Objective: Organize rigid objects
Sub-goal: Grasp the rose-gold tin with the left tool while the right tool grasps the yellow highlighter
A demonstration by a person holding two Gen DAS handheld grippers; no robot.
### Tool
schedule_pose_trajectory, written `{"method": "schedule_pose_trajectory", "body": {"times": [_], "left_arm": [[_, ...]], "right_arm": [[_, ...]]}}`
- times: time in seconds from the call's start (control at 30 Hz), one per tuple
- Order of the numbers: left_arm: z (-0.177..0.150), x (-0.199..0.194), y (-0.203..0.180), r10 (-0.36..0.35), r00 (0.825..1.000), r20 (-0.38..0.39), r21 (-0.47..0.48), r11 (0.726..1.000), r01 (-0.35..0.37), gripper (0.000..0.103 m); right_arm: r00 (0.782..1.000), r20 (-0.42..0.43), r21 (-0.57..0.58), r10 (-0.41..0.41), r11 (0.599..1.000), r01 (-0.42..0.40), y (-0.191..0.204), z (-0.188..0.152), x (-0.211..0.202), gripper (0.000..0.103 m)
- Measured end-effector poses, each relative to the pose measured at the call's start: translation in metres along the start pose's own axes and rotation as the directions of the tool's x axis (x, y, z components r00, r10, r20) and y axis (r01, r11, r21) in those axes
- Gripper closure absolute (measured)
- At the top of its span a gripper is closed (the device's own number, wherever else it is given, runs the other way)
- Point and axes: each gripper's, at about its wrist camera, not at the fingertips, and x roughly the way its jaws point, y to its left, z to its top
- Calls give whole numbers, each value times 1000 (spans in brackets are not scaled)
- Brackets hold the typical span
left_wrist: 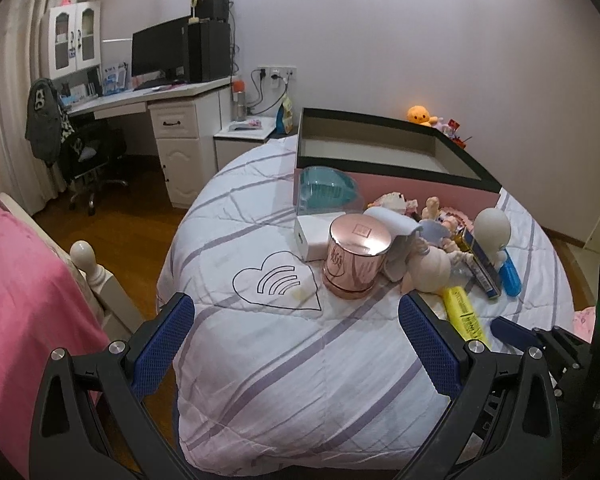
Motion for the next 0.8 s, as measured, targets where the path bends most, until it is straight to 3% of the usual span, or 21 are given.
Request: {"method": "schedule_pose_trajectory", "body": {"times": [0.03, 0.1, 0.57, 0.73, 0.8], "left_arm": [[0, 2, 0, 1, 1000, -4, 1, 1000, -1, 0], [-1, 5, 0, 3, 1000, -9, 3, 1000, -3, 0], [13, 59, -19, 44, 998, -46, 73, 996, -41, 0], [20, 75, -25, 36, 998, -52, 71, 997, -33, 0], [23, 79, -25, 1, 999, -52, 56, 998, 2, 2]], "right_arm": [[1000, 10, -13, 0, 1000, 0, 1, -1, 0, 52], [1000, 17, -15, 4, 1000, -4, 0, -2, -2, 76], [998, 30, 29, 53, 998, -54, -19, 2, -4, 76], [998, 29, 44, 57, 997, -58, -29, 4, -3, 76], [998, 28, 45, 56, 997, -57, -29, 4, -2, 76]]}}
